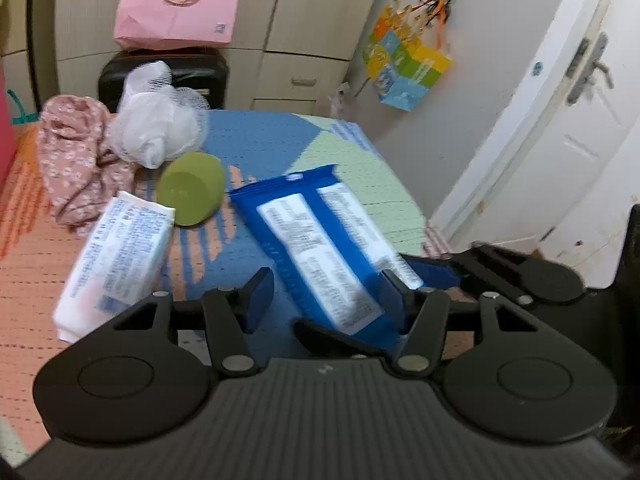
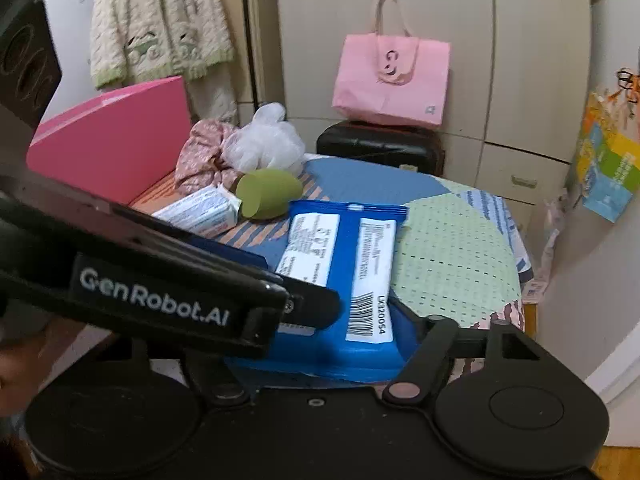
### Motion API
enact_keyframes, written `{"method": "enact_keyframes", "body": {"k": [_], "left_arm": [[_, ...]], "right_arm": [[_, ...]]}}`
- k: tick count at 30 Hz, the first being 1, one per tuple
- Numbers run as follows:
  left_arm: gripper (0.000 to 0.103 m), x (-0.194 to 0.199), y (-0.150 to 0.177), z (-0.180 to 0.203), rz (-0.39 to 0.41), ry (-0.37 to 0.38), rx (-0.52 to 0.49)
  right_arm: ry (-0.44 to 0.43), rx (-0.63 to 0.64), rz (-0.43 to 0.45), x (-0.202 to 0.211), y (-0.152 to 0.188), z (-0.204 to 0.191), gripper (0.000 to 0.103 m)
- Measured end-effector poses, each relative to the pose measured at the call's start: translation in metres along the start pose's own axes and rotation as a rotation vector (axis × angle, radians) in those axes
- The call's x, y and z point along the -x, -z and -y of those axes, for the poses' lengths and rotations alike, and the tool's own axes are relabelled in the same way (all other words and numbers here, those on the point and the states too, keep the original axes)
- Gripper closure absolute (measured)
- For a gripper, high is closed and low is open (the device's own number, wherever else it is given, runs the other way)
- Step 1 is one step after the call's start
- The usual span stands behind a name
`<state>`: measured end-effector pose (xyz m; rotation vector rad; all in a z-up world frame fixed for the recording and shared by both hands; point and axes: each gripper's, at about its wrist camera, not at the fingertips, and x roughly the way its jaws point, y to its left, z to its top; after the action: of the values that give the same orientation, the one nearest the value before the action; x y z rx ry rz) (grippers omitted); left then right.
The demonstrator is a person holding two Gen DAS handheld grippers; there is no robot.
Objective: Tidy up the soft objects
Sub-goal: 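Close the left tool on the blue wipes pack and lift it, then carry the blue wipes pack in the left tool into the pink box and release it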
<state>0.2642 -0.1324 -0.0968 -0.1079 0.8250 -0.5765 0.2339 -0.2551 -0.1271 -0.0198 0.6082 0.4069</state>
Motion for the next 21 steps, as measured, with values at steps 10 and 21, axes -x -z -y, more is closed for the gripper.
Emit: {"method": "enact_keyframes", "body": {"k": [10, 21], "left_arm": [[0.046, 0.005, 0.009, 0.004, 0.030, 0.023, -0.011], [0.048, 0.019, 0.018, 0.007, 0.019, 0.036, -0.027]], "right_arm": [[0.048, -0.009, 0.020, 0.007, 0.004, -0.012, 0.037], [0.073, -0.083, 0.026, 0.017, 0.009, -0.022, 0.039]]}}
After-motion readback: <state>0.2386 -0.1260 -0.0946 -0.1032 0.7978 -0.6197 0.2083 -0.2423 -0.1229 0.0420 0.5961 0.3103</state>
